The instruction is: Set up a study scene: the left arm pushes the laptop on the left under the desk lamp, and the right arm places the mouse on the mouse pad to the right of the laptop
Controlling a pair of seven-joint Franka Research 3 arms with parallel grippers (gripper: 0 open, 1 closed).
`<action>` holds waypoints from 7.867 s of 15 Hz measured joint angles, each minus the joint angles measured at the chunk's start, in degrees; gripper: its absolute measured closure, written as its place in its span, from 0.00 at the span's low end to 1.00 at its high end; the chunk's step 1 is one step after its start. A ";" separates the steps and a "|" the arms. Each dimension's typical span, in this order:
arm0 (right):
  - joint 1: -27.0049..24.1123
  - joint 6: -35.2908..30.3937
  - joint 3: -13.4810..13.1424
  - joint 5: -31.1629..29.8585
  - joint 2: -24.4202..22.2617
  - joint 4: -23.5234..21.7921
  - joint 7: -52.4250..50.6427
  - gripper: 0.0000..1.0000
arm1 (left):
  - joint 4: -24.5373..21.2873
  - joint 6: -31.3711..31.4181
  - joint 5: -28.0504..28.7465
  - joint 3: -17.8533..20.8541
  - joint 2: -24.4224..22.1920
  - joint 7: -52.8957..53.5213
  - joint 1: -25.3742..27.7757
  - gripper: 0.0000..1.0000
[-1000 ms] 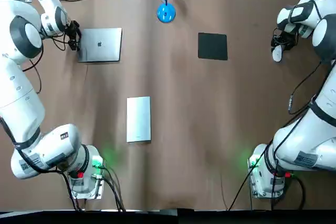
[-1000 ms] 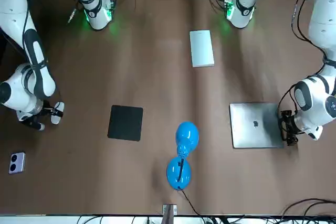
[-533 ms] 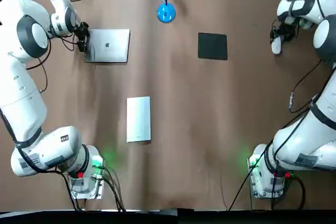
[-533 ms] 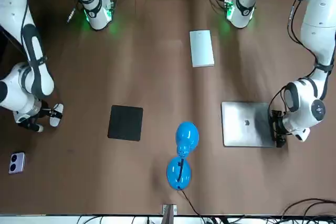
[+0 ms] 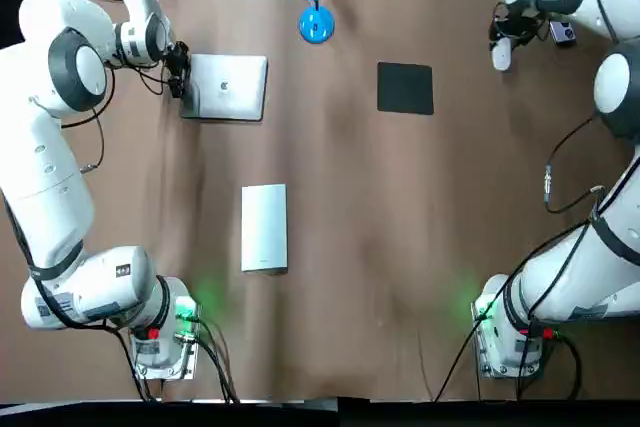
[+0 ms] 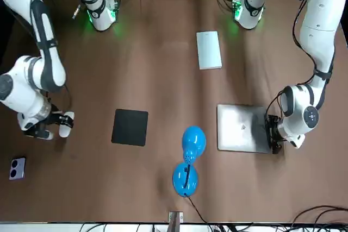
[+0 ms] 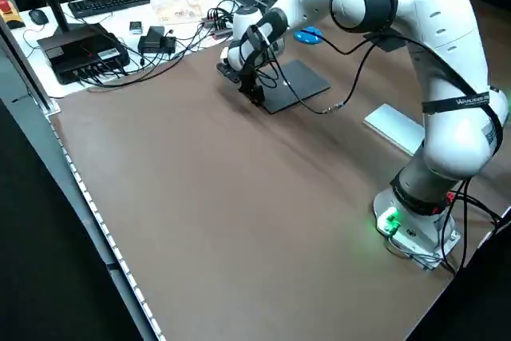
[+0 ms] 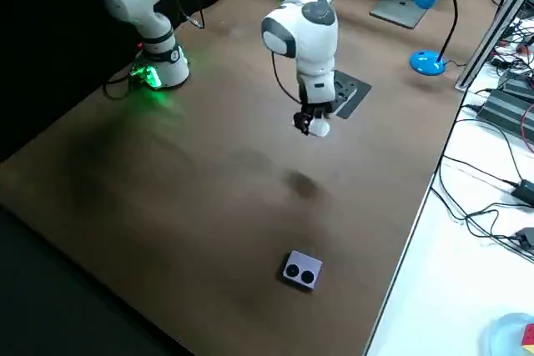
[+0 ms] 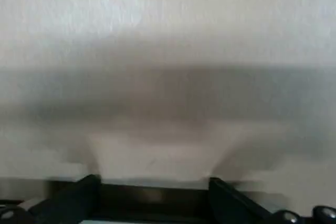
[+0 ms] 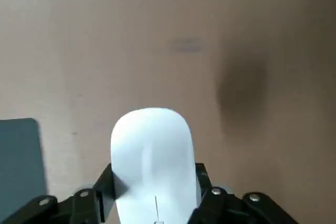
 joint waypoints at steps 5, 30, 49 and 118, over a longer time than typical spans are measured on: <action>8.55 0.40 0.21 2.47 0.08 0.99 9.80 0.37 | -0.46 -0.01 0.00 -0.37 0.00 -5.26 -2.82 0.00; 26.01 19.06 0.24 4.77 16.28 5.18 24.18 0.37 | -1.27 0.02 0.00 -1.49 -0.64 -17.47 -17.57 0.00; 27.68 18.66 -0.11 4.74 16.15 3.72 23.98 0.25 | 0.42 0.06 -4.24 -1.49 0.48 -21.16 -23.65 0.00; -2.80 -43.29 0.36 -5.26 -15.39 25.36 -5.75 0.00 | 20.42 -49.65 -3.78 0.20 -35.99 83.04 -3.41 0.00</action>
